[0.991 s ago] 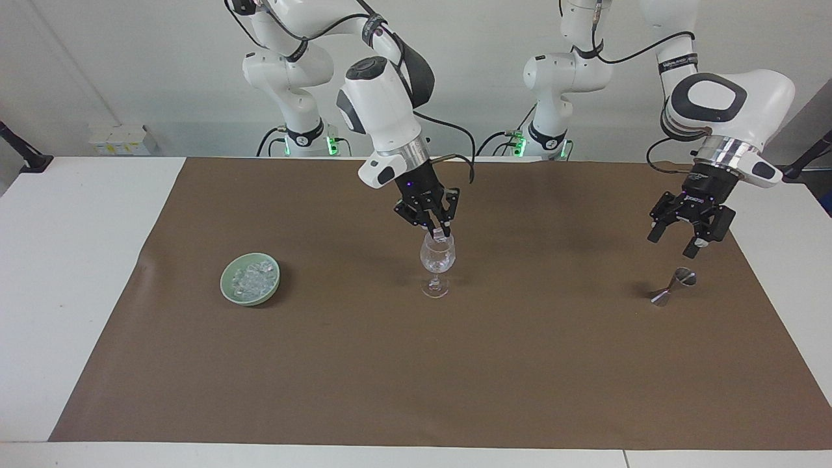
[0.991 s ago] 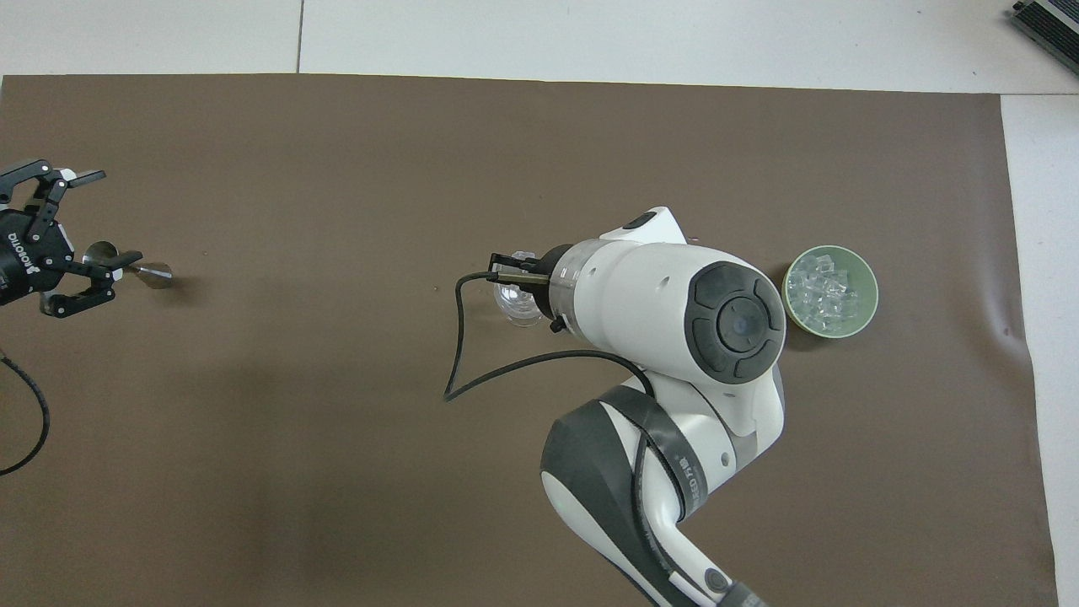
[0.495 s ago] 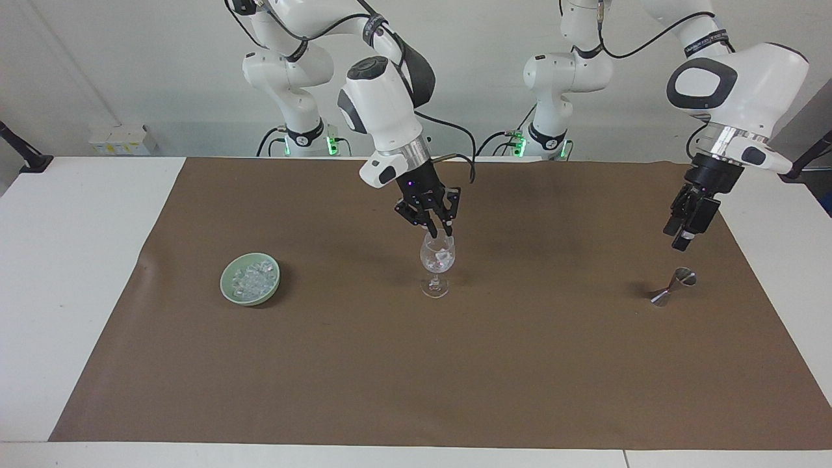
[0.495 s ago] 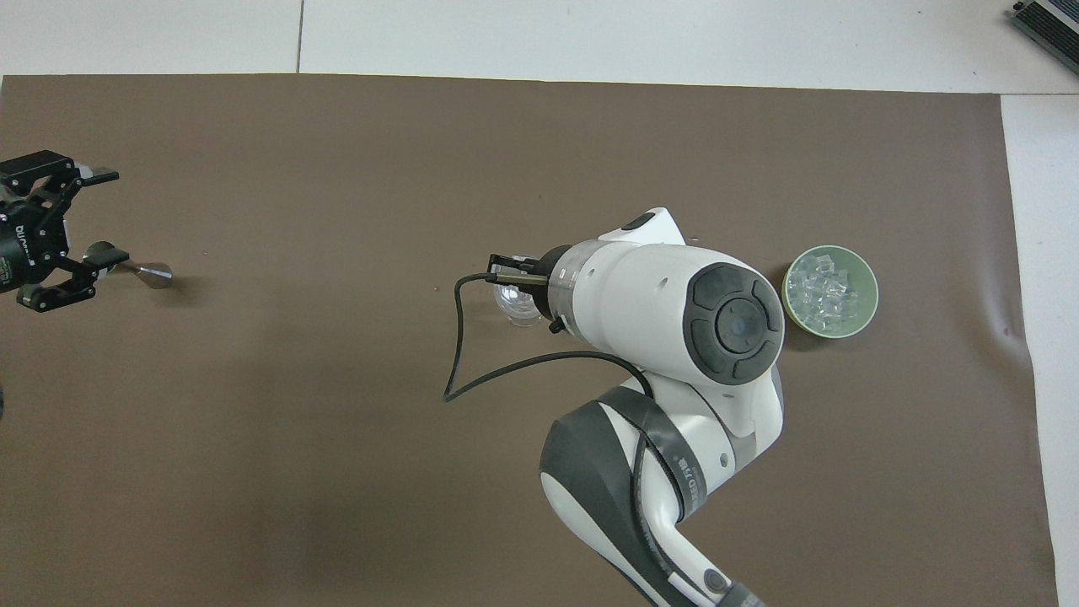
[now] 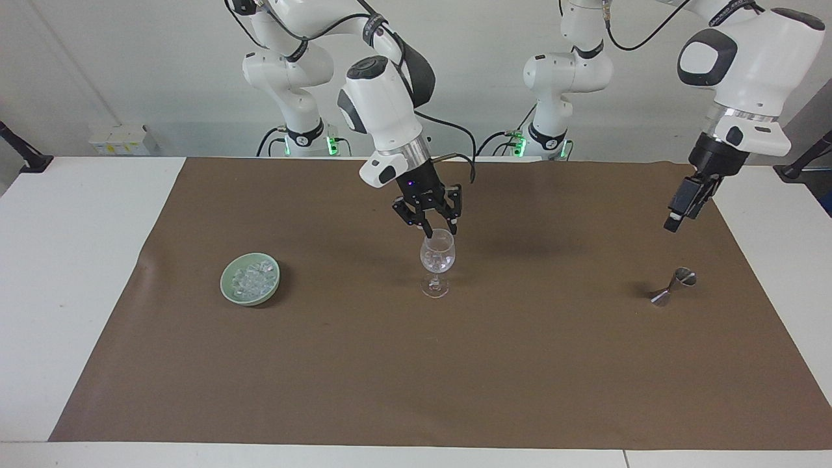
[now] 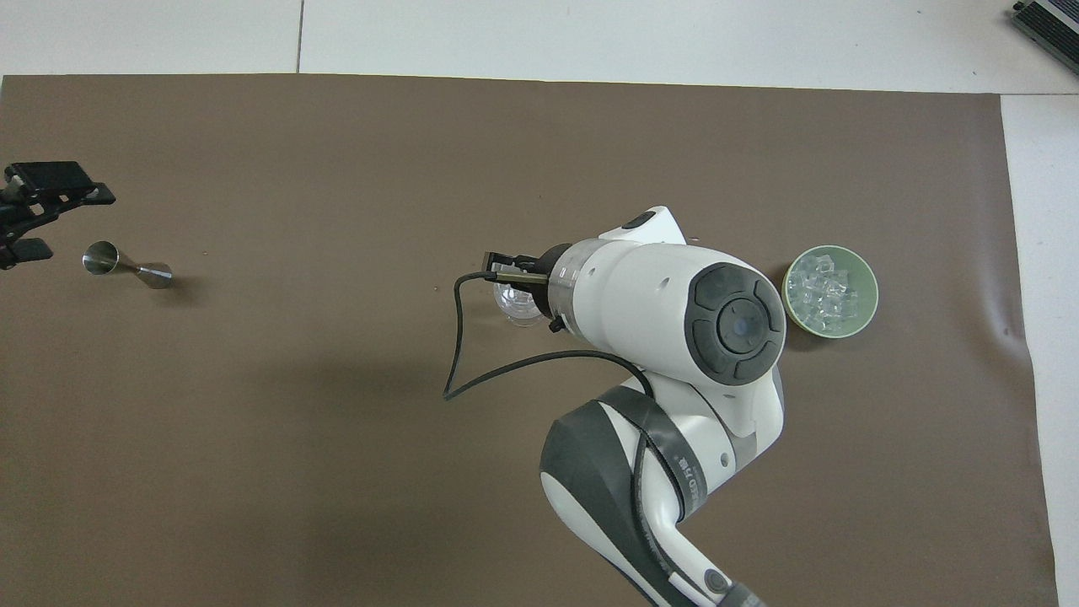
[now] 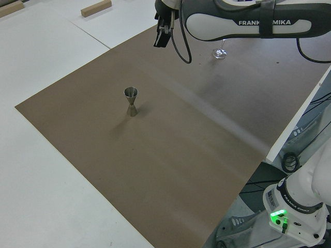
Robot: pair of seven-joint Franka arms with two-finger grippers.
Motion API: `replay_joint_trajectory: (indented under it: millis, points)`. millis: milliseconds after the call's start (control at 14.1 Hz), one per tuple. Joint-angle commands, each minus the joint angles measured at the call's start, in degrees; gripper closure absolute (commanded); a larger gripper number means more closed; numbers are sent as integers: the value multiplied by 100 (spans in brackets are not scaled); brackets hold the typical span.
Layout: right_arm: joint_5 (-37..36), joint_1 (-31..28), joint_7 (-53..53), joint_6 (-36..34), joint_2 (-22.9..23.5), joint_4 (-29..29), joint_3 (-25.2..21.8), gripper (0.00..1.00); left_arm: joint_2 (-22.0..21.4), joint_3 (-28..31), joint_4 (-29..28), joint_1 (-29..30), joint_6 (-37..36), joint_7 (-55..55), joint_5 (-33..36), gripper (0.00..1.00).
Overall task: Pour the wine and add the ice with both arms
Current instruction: 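Return the green cup to its spot and open the right gripper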
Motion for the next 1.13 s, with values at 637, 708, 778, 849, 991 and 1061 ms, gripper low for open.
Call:
replay_joint_trajectory:
  millis: [637,708,778,849,991,1061]
  points:
    - [-1211,-202,-87,-1289,-574,456,-619,0,82,-111,1371,-221,-2777,1623,910,0]
    - [-1264,-202,-114,-1420,-645,465,-689,0,100,-102,1450,-212,-2839,1685,911,0]
    - [-1343,-202,-123,-1596,-671,561,-777,0,109,-102,1538,-212,-2936,1685,911,0]
    - [-1361,-220,-132,-1824,-672,710,-813,0,118,-102,1565,-203,-2963,1685,902,0]
    - [-1370,-255,-262,-2211,-672,965,-996,0,118,-102,1565,-203,-2963,1685,902,0]
    - [-1352,-272,-429,-2387,-698,1036,-1093,0,118,-93,1565,-195,-2954,1685,902,0]
